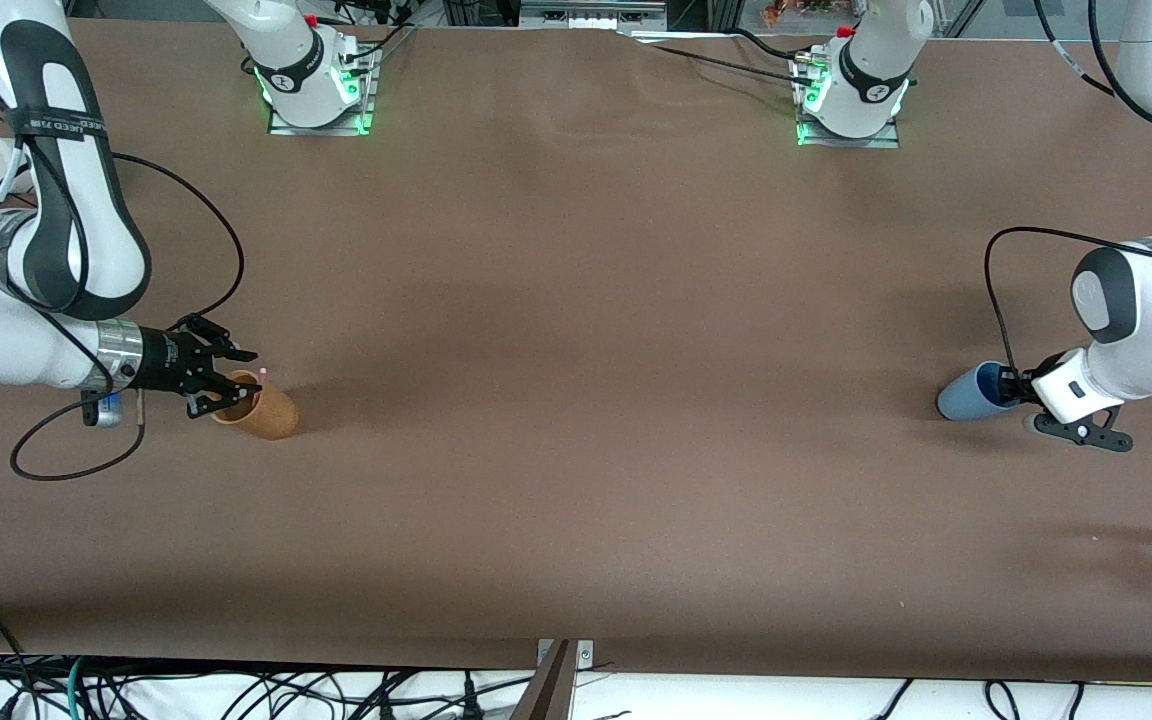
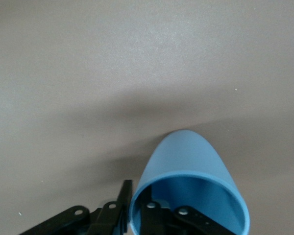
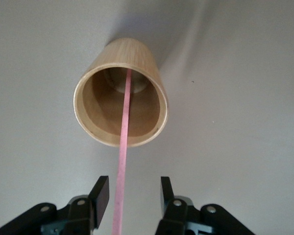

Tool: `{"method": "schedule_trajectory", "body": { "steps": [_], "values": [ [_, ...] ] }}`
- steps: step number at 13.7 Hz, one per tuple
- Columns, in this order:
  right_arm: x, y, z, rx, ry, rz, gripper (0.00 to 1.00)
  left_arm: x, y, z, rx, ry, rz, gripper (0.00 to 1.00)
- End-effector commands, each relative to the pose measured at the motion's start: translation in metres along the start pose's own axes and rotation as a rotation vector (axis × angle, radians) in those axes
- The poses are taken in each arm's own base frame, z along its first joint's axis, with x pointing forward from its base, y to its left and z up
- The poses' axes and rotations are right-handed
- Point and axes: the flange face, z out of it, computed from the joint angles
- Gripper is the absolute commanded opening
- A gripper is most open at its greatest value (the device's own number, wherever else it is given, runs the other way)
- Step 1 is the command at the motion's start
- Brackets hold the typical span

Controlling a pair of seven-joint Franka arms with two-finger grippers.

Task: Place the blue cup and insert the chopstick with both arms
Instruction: 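Grasp the pink chopstick with the right gripper while the left gripper carries the cup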

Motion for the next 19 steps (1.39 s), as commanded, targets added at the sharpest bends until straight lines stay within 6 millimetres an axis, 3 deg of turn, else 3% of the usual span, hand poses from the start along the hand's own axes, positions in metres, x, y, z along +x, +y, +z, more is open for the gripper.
{"method": "schedule_trajectory", "body": {
  "steps": [1,3,5,8,11,12,16,19],
  "values": [
    [0.003,-0.002,0.004,0.023,-0.011,-0.012,0.50,-0.006,0.001,-0.011,-0.031,-0.006,-0.023,0.00],
    [0.004,-0.002,0.004,0.024,-0.010,-0.011,0.46,0.012,0.022,-0.041,-0.112,-0.044,-0.069,0.00],
    [0.001,-0.003,0.005,0.024,-0.011,-0.028,0.35,0.037,0.071,-0.065,-0.120,-0.081,-0.098,0.00],
    [-0.002,-0.005,0.003,0.028,-0.010,-0.053,0.23,0.071,0.163,-0.095,-0.154,-0.079,-0.138,0.00],
    [-0.001,-0.005,0.002,0.032,-0.010,-0.088,0.11,0.097,0.275,-0.118,-0.140,-0.057,-0.100,0.00],
    [0.001,-0.005,0.000,0.038,-0.015,-0.093,0.02,0.103,0.314,-0.117,-0.128,-0.058,-0.100,0.00],
    [-0.005,-0.011,-0.009,0.095,-0.091,-0.093,0.00,0.119,0.471,-0.104,-0.109,-0.052,-0.127,0.00],
    [-0.003,-0.009,-0.010,0.093,-0.089,-0.094,0.00,0.127,0.555,-0.089,-0.116,-0.029,-0.162,0.00]
  ]
}}
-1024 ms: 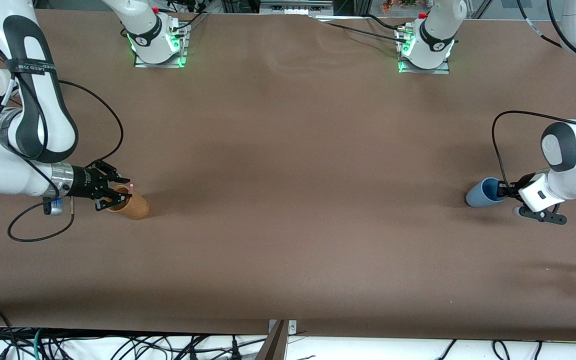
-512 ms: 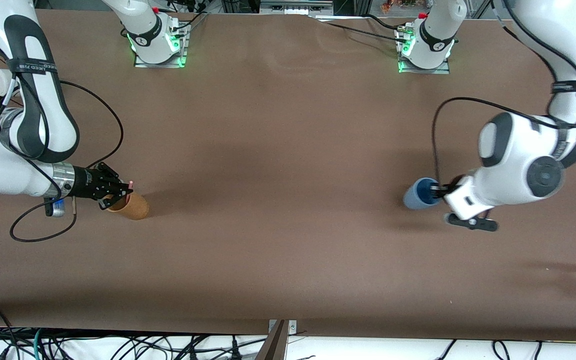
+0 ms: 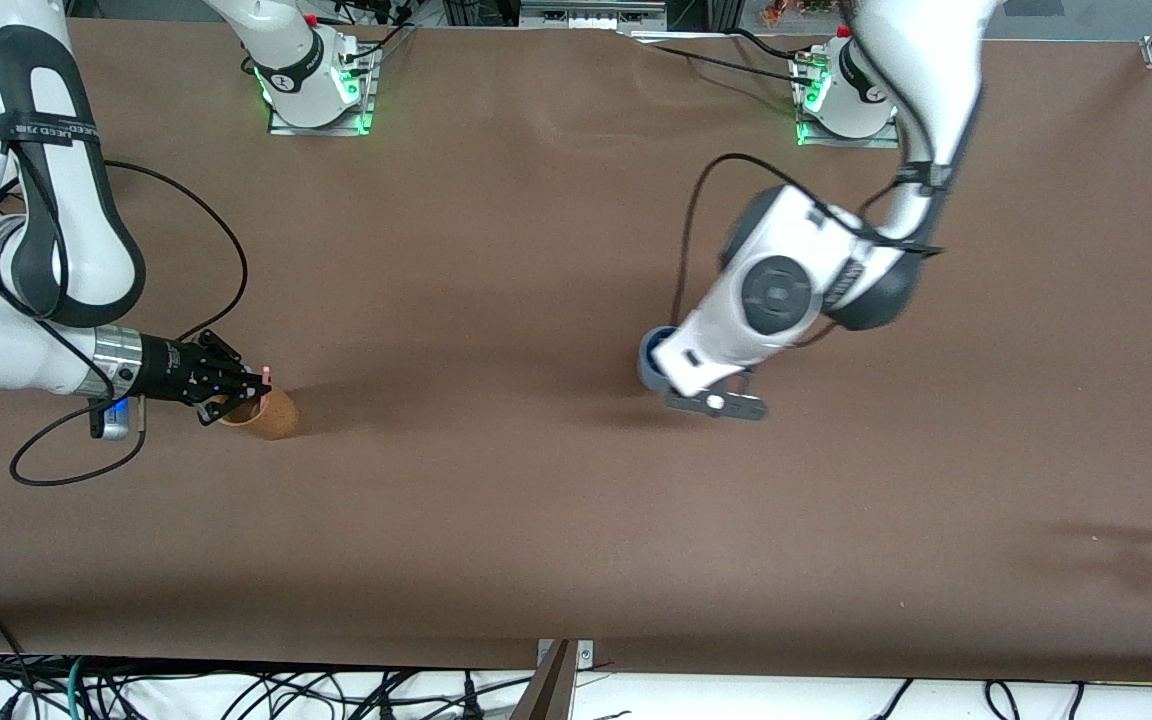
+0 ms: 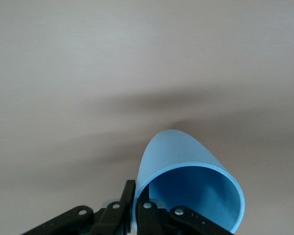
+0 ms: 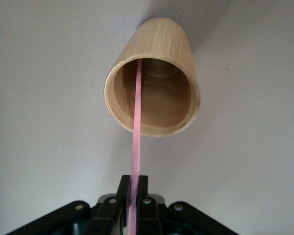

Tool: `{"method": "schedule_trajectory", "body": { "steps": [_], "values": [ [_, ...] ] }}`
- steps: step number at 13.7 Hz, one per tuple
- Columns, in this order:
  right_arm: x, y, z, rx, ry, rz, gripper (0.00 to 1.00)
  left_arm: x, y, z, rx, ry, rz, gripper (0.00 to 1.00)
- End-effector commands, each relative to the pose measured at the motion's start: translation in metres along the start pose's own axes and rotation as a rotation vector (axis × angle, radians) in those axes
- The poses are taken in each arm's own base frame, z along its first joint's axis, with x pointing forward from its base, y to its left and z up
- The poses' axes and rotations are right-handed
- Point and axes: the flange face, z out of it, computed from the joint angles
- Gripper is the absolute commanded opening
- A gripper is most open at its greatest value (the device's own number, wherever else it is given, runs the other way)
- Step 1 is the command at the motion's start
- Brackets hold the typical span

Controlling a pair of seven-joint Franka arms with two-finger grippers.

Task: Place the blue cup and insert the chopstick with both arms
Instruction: 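Grasp the pink chopstick with the right gripper while the left gripper carries the cup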

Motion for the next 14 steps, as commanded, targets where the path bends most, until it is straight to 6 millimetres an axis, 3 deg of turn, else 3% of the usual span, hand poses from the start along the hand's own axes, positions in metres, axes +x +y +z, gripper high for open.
{"method": "schedule_trajectory", "body": {
  "steps": [1,5,8,11,12,13,14],
  "values": [
    [-0.001,0.000,-0.009,0.014,-0.018,-0.022,0.00,0.015,0.054,0.018,-0.021,0.018,-0.042,0.00],
    [0.004,0.015,-0.020,-0.044,-0.055,-0.037,0.00,0.023,0.097,0.057,-0.063,0.082,-0.138,0.00],
    [0.006,0.016,-0.030,-0.029,-0.047,-0.050,0.00,0.025,0.107,0.081,-0.076,0.100,-0.178,0.00],
    [-0.005,0.019,-0.046,-0.048,-0.072,-0.060,0.00,0.026,0.106,0.089,-0.072,0.092,-0.204,0.00],
    [-0.008,0.017,-0.053,-0.049,-0.075,-0.066,0.00,0.026,0.105,0.089,-0.073,0.092,-0.221,0.05],
    [-0.006,0.019,-0.061,-0.049,-0.076,-0.068,0.00,0.027,0.105,0.087,-0.076,0.093,-0.240,0.38],
    [-0.009,0.020,-0.071,-0.055,-0.087,-0.073,0.00,0.027,0.104,0.085,-0.079,0.093,-0.258,0.60]
  ]
}}
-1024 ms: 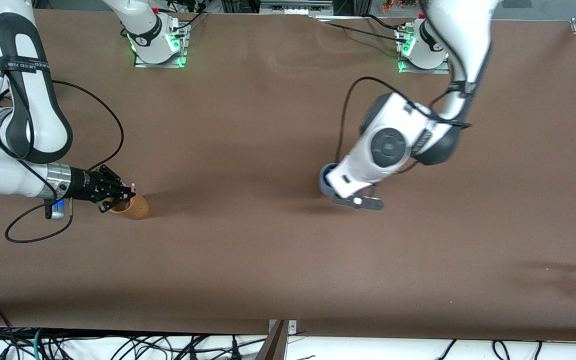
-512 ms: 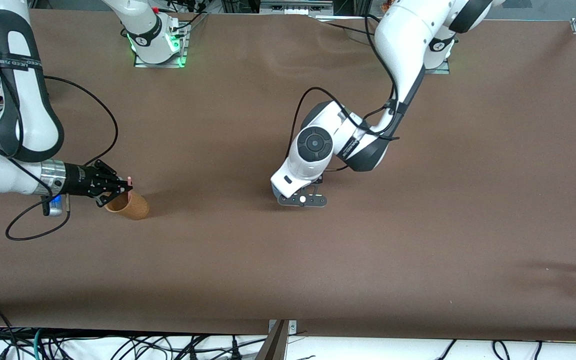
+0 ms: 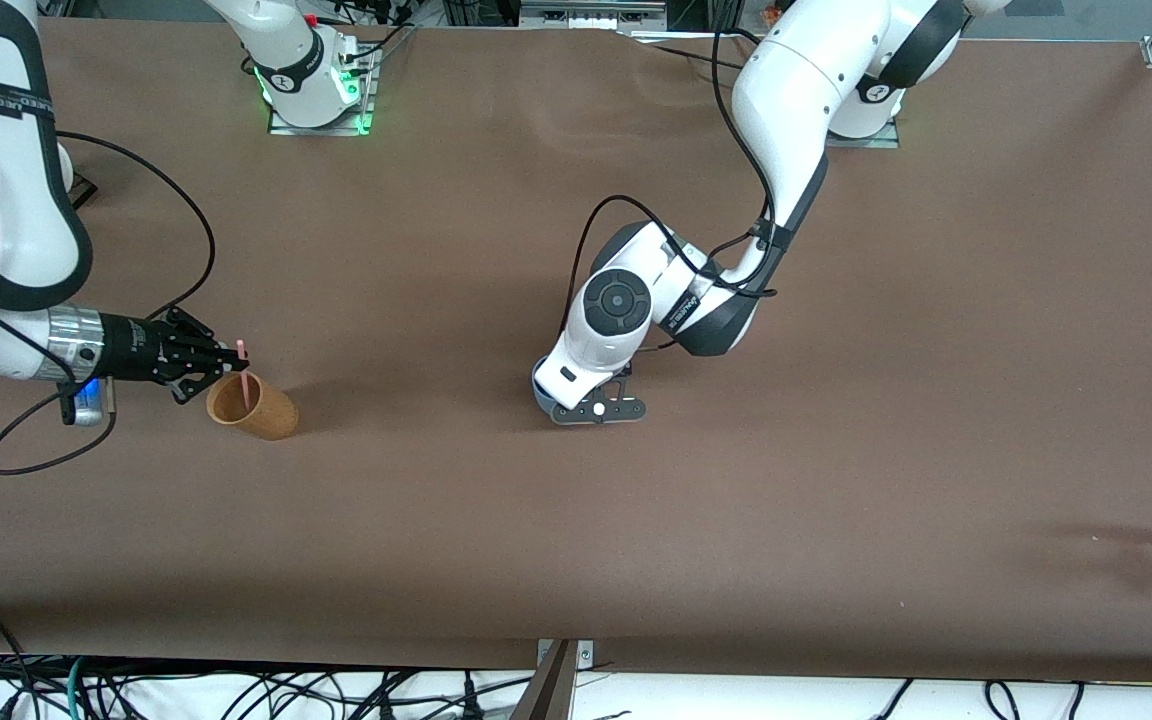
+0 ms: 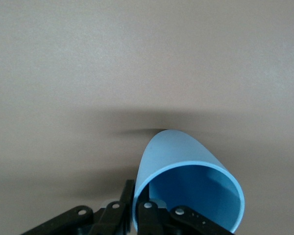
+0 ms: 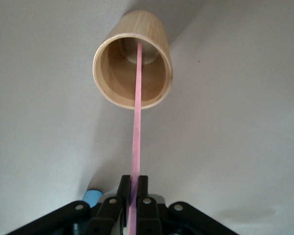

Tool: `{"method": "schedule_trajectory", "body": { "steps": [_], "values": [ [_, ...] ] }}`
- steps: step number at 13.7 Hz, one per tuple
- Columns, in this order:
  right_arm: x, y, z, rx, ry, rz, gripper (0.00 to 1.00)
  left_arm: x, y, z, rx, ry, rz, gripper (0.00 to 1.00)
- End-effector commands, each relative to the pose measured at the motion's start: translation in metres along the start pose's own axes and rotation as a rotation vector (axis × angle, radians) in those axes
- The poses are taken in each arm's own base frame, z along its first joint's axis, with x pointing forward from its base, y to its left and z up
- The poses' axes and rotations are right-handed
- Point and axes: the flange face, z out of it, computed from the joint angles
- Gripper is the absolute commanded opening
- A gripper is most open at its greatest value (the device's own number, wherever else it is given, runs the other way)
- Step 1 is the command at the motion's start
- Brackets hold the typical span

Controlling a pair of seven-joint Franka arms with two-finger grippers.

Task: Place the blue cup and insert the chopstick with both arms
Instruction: 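Lift the chopstick from the wooden cup while the left gripper sets down the cup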

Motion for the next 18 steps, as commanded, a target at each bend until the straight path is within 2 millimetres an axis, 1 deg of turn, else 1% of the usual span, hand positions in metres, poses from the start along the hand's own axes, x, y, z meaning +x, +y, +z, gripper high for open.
{"method": "schedule_trajectory", "body": {
  "steps": [1,2,5,6,7,8,9,10,11,13,14,15,16,17,18],
  "values": [
    [-0.010,0.006,-0.031,-0.004,-0.041,-0.021,0.00,0.002,0.006,-0.004,-0.014,0.008,-0.050,0.86],
    [-0.017,0.005,-0.039,-0.017,-0.055,-0.032,0.00,0.002,0.007,-0.007,-0.018,0.010,-0.055,1.00],
    [-0.040,-0.001,-0.071,-0.032,-0.073,-0.069,0.00,0.003,0.007,-0.014,-0.028,0.002,-0.062,1.00],
    [-0.048,-0.001,-0.081,-0.034,-0.077,-0.081,0.00,0.002,0.007,-0.021,-0.047,-0.014,-0.076,1.00],
    [-0.059,-0.003,-0.092,-0.027,-0.075,-0.105,0.00,0.002,0.008,-0.035,-0.074,-0.036,-0.092,1.00],
    [-0.067,-0.003,-0.094,-0.030,-0.090,-0.116,0.00,0.000,0.007,-0.051,-0.079,-0.044,-0.093,1.00],
    [-0.078,-0.005,-0.102,-0.001,-0.125,-0.116,0.00,0.005,-0.001,-0.065,-0.071,-0.055,-0.095,1.00],
    [-0.086,-0.008,-0.106,0.024,-0.158,-0.116,0.00,0.009,-0.012,-0.082,-0.058,-0.067,-0.095,1.00],
    [-0.093,-0.009,-0.105,0.024,-0.185,-0.123,0.00,0.013,-0.023,-0.100,-0.043,-0.079,-0.082,1.00],
    [-0.106,-0.016,-0.102,0.043,-0.236,-0.119,0.00,0.023,-0.054,-0.152,-0.026,-0.092,-0.038,1.00],
    [-0.120,-0.023,-0.097,0.060,-0.286,-0.134,0.00,0.030,-0.075,-0.183,-0.031,-0.085,-0.031,1.00],
    [-0.132,-0.029,-0.091,0.073,-0.331,-0.149,0.00,0.036,-0.096,-0.211,-0.036,-0.080,-0.026,1.00],
    [-0.144,-0.037,-0.083,0.081,-0.363,-0.164,0.00,0.044,-0.122,-0.236,-0.043,-0.076,-0.031,1.00],
    [-0.158,-0.046,-0.072,0.086,-0.391,-0.181,0.00,0.048,-0.142,-0.257,-0.045,-0.070,-0.034,1.00],
    [-0.176,-0.057,-0.059,0.099,-0.411,-0.198,0.00,0.052,-0.166,-0.277,-0.043,-0.068,-0.035,1.00]
  ]
}}
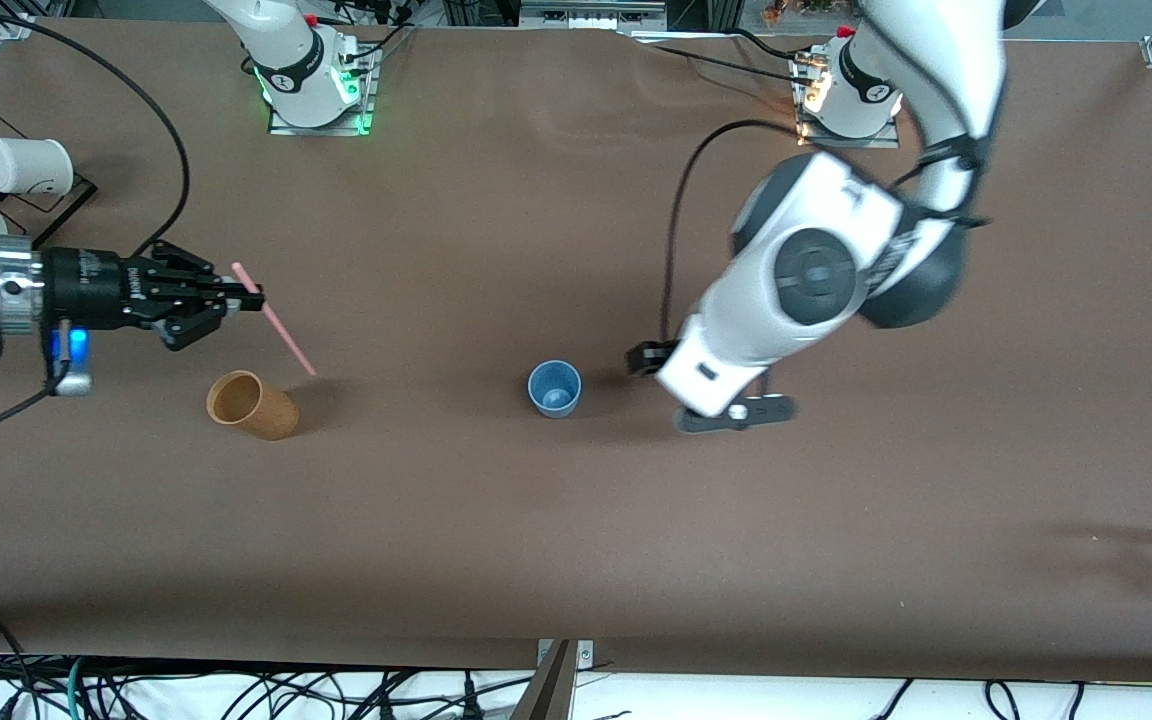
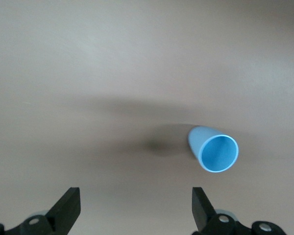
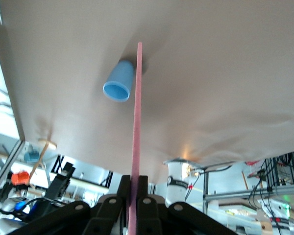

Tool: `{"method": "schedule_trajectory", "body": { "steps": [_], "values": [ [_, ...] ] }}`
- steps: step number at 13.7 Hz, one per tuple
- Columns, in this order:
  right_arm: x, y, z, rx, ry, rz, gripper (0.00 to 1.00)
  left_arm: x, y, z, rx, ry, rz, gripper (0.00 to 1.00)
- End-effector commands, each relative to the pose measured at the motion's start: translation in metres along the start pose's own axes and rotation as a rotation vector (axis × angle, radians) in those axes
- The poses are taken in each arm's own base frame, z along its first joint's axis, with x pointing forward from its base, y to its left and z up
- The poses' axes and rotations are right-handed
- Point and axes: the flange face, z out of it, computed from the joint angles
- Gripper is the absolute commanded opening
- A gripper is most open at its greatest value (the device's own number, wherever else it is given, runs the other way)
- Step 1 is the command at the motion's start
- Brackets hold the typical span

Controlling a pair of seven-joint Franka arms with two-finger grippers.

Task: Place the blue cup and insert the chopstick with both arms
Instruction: 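Move the chopstick over the blue cup while the left gripper withdraws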

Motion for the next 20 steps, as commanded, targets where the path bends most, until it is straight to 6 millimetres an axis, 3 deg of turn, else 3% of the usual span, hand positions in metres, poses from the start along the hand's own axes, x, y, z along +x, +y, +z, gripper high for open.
{"method": "schedule_trajectory", "body": {
  "steps": [1,4,7,9,10,12,14,16,20],
  "values": [
    [-0.028,-0.031,0.045,0.026,-0.032,-0.025,0.00,0.004,-0.057,-0.049,-0.006,-0.024,0.036,1.00],
    [-0.059,-0.067,0.103,0.090,0.035,0.085,0.00,0.011,-0.116,-0.087,0.002,-0.035,0.118,1.00],
    [-0.083,-0.085,0.167,0.087,0.048,0.097,0.00,0.017,-0.145,-0.096,0.015,-0.040,0.154,1.00],
    [-0.087,-0.089,0.199,0.082,0.057,0.089,0.00,0.017,-0.146,-0.095,0.014,-0.039,0.158,1.00],
    [-0.078,-0.089,0.217,0.061,0.056,0.099,0.00,0.019,-0.152,-0.097,0.014,-0.037,0.160,1.00],
    [-0.072,-0.087,0.254,0.009,0.044,0.110,0.00,0.018,-0.192,-0.112,0.007,-0.031,0.155,1.00],
    [-0.077,-0.085,0.278,-0.020,0.028,0.118,0.00,0.014,-0.241,-0.134,0.026,-0.007,0.211,1.00],
    [-0.067,-0.084,0.289,-0.033,0.042,0.119,0.00,0.006,-0.275,-0.151,0.071,0.010,0.233,1.00],
    [-0.054,-0.087,0.298,-0.002,0.070,0.119,0.00,-0.024,-0.303,-0.175,0.180,0.031,0.222,1.00]
  ]
}}
